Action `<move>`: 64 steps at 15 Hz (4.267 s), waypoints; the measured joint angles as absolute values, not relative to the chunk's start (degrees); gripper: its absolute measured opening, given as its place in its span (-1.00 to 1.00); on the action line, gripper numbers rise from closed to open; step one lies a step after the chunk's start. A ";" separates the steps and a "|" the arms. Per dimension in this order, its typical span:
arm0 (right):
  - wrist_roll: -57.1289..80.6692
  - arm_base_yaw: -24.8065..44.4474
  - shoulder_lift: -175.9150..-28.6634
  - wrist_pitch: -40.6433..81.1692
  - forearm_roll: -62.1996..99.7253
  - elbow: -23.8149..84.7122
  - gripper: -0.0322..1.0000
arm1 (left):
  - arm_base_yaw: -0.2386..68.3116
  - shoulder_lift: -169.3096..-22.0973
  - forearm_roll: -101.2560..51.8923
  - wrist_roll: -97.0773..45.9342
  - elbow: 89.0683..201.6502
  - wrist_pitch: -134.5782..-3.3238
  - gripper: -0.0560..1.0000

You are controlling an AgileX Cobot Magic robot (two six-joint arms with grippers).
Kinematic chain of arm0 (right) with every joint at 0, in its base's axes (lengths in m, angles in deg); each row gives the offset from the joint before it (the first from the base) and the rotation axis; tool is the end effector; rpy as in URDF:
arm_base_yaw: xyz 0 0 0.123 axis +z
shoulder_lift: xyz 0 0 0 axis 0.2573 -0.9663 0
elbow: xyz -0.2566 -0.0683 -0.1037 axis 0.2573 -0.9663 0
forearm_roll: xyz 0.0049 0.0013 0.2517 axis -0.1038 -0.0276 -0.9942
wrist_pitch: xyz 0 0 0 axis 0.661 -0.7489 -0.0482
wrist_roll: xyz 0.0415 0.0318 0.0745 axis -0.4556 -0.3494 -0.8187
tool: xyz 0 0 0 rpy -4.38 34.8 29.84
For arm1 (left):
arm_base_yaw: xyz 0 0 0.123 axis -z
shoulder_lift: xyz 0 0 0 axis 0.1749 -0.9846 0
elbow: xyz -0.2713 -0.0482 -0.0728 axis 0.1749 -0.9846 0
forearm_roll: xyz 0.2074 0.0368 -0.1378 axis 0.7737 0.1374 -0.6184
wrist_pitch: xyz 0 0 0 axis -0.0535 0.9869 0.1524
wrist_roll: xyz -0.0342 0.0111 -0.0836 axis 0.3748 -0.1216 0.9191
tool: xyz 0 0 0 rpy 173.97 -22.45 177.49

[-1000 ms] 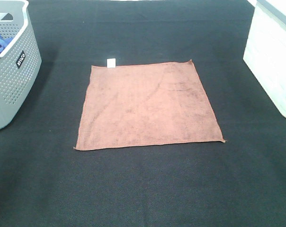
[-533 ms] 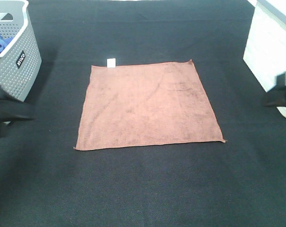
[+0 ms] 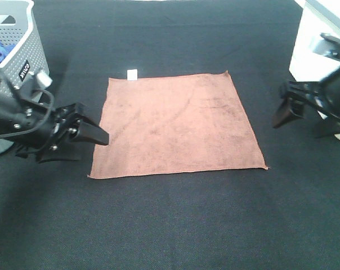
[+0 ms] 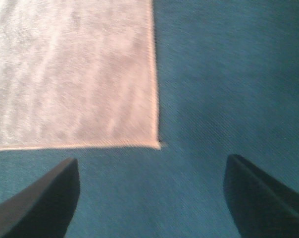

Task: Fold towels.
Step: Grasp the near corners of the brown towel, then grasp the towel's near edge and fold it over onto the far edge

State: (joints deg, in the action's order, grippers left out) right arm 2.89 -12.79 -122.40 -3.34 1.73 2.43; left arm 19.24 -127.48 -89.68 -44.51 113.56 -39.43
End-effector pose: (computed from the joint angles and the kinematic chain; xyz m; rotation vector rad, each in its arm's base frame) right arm 0.3047 0.0321 0.1914 0.0591 2.7286 0.3613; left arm 0.3079 -0.0996 0.1354 -0.1164 2.6435 -0.9421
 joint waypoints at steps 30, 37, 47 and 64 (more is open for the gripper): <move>12.91 -10.78 -149.90 -13.77 -9.84 19.16 -0.94 | 23.48 -141.86 -77.25 -29.67 125.19 -38.29 -0.89; 11.14 -10.33 -141.08 -14.57 -10.81 5.46 -0.94 | 23.48 -132.93 -59.77 -16.04 116.48 -36.45 -0.89; 18.13 -10.21 -141.08 -9.93 -16.66 18.76 -0.94 | 24.40 -130.86 -61.72 -17.93 126.10 -45.68 -0.89; 17.90 -10.21 -161.93 -10.73 -17.23 47.06 0.53 | 23.42 -149.08 -46.25 -4.98 152.86 -47.85 0.46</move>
